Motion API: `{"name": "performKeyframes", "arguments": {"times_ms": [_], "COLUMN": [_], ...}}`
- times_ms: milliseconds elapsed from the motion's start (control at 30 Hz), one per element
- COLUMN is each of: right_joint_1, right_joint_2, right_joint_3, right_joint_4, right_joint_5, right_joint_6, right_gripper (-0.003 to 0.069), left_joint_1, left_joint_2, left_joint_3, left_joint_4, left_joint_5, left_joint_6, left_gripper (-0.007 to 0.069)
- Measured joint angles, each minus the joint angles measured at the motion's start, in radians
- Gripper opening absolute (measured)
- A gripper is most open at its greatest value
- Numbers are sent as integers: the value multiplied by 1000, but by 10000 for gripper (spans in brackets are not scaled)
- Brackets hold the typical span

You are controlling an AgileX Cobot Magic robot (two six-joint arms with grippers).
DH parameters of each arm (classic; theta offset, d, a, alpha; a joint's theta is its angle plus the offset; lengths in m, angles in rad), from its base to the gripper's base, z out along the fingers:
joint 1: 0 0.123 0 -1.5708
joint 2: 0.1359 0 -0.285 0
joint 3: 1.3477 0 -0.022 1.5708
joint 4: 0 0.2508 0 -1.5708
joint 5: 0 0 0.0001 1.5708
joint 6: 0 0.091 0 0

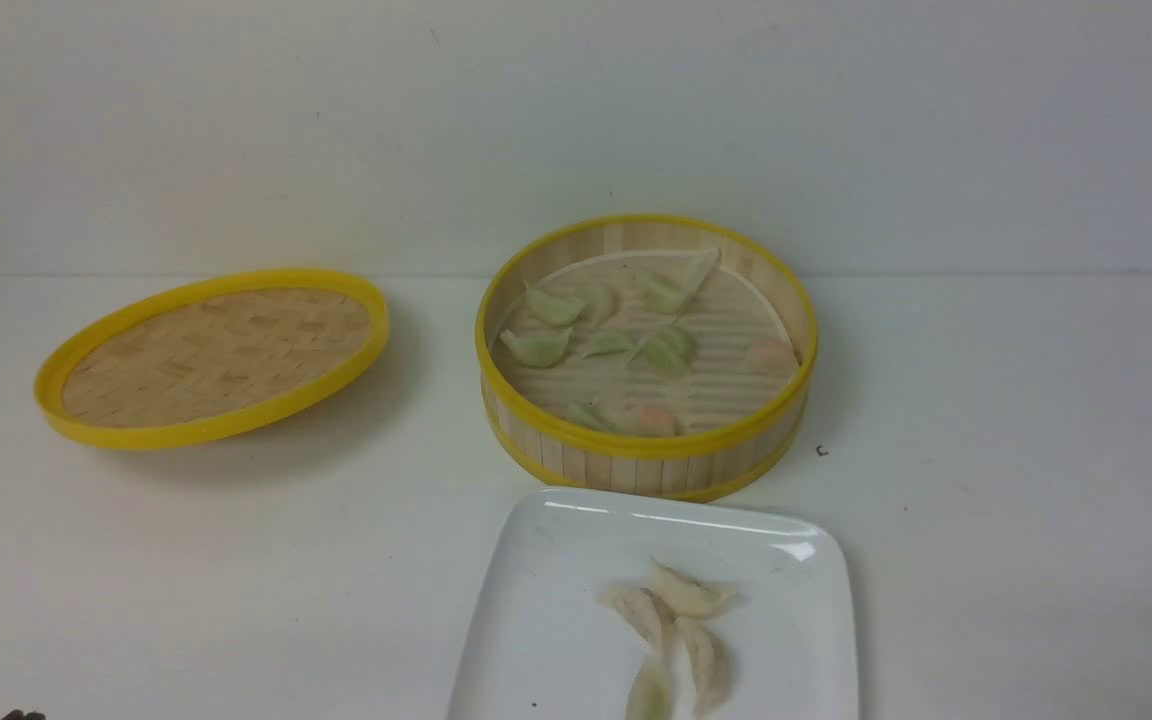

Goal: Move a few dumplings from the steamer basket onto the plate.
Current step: Use the right arm to grab a dumpling from inside the steamer

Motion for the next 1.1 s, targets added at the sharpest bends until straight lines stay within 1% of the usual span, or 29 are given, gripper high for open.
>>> {"name": "performKeyframes", "arguments": {"times_ms": [633, 733, 800, 867, 933, 967, 1100], "right_joint_1": [0, 0, 0, 0, 0, 0, 0], "right_joint_2": [0, 0, 0, 0, 0, 0, 0], "right_joint_3": [1, 8, 12, 12, 12, 12, 12], "right_joint_4": [8, 70, 224, 316, 345, 361, 366], "right_joint_5": [-12, -57, -173, -259, -321, -386, -450], "right_joint_6": [8, 38, 117, 149, 156, 158, 161], "right_gripper": [-13, -13, -13, -13, -13, -13, -13], "left_joint_1": [0, 0, 0, 0, 0, 0, 0], "left_joint_2": [0, 0, 0, 0, 0, 0, 0], "left_joint_3": [0, 0, 0, 0, 0, 0, 0], "left_joint_4": [0, 0, 0, 0, 0, 0, 0], "left_joint_5": [0, 0, 0, 0, 0, 0, 0], "left_joint_6": [0, 0, 0, 0, 0, 0, 0], "left_gripper": [-6, -6, -6, -6, -6, -6, -6]}}
